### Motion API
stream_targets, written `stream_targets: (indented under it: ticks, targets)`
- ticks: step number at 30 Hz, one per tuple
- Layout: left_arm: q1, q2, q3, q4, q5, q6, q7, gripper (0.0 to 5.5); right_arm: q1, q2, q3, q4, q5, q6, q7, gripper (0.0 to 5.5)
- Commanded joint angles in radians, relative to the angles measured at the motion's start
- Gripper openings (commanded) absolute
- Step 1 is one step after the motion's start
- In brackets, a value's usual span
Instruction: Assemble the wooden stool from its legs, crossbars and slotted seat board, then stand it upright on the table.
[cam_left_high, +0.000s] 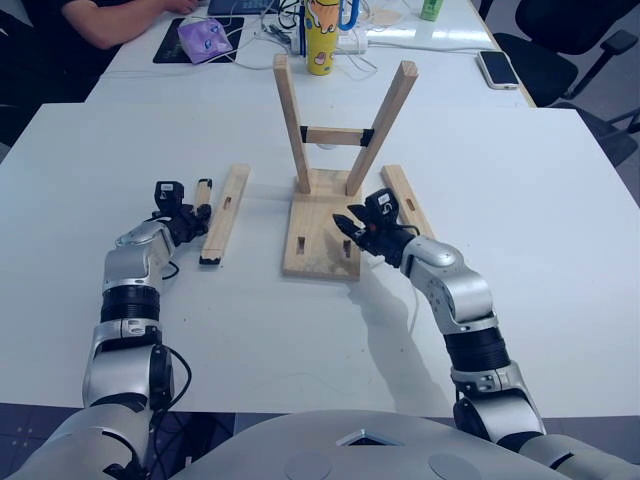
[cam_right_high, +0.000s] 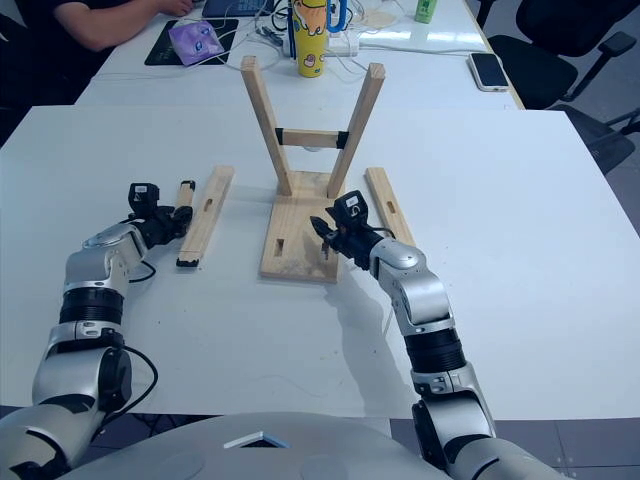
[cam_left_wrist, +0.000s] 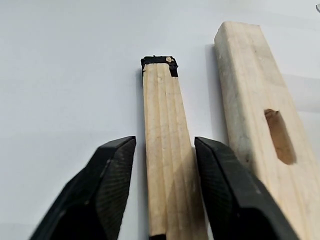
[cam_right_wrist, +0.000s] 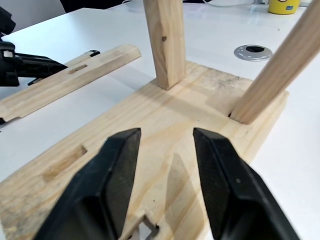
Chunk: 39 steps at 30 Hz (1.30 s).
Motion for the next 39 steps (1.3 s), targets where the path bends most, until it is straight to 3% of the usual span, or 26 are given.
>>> stream_targets:
  ticks: [1, 6, 9, 15, 18, 21, 25, 30, 39]
  targets:
    - [-0.001, -0.003, 0.002, 0.023, -0.014, 0.032, -0.015, 1.50, -0.006, 0.002, 0.002, -0.003, -0.001, 0.010, -0.012, 1.97]
    - [0.006, 0.005, -0.007, 0.051, 0.001, -0.039, -0.029, 1.33, -0.001, 0.038, -0.033, -0.044, 0.060, -0.017, -0.001, 1.97]
    - [0.016, 0.000, 0.056, -0.025, -0.042, -0.157, -0.019, 1.33, 0.024, 0.064, -0.051, -0.061, 0.093, -0.048, 0.001, 1.97]
    - [0.211, -0.081, 0.072, -0.433, -0.155, -0.304, -0.095, 1.33, 0.017, 0.139, -0.206, -0.107, 0.370, 0.116, -0.008, 1.97]
    - [0.390, -0.109, -0.001, -0.642, -0.170, -0.342, -0.146, 1.33, -0.012, 0.196, -0.312, -0.121, 0.555, 0.227, -0.072, 1.97]
    - [0.498, -0.112, -0.092, -0.782, -0.194, -0.335, -0.218, 1.33, -0.014, 0.213, -0.337, -0.124, 0.622, 0.280, -0.124, 1.97]
    - [0.498, -0.117, -0.166, -0.806, -0.168, -0.339, -0.236, 1.33, -0.019, 0.232, -0.355, -0.116, 0.692, 0.322, -0.159, 1.97]
    - [0.476, -0.127, -0.230, -0.805, -0.129, -0.366, -0.227, 1.33, -0.057, 0.248, -0.395, -0.106, 0.817, 0.381, -0.204, 2.61]
    - [0.474, -0.150, -0.318, -0.820, -0.105, -0.379, -0.226, 1.33, -0.083, 0.264, -0.380, -0.078, 0.869, 0.381, -0.267, 2.61]
